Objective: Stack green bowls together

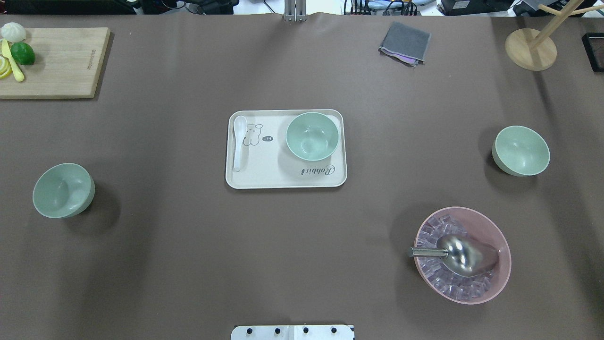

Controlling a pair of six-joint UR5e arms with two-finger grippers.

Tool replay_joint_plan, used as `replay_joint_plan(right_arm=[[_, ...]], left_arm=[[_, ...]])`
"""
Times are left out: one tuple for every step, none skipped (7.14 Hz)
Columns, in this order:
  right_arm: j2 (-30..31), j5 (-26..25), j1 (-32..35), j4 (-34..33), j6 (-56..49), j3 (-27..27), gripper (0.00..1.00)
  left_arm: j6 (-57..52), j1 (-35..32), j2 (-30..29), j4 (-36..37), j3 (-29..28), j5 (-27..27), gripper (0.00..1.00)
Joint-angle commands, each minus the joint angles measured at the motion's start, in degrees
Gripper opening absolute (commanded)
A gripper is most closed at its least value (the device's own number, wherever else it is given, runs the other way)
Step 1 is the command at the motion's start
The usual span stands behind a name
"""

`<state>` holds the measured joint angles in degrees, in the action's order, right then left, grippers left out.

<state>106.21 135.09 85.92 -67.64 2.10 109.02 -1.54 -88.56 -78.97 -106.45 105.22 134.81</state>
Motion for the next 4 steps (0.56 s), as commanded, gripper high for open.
replay_joint_plan(right_arm=[[-2.3,4.0,-0.2,4.2,0.9,-0.1,1.0],[-2.9,4.4,-0.5,3.8,2.0,-0.6,1.0],[-2.9,4.4,-1.6,3.7,2.2,-1.2,1.0],[-2.8,3.9,-4.2,4.2,8.7,-1.8,1.0]], left_arm=[[0.6,0.1,-3.9,-15.4,-5.5,-2.1,0.98],[0.2,0.1,-3.7,-16.9,-6.5,-1.5,0.98],[0.6,0.2,-4.0,-18.4,-7.9,-1.2,0.99],[7.0,2.0,-4.2,-18.1,-8.5,0.0,0.99]])
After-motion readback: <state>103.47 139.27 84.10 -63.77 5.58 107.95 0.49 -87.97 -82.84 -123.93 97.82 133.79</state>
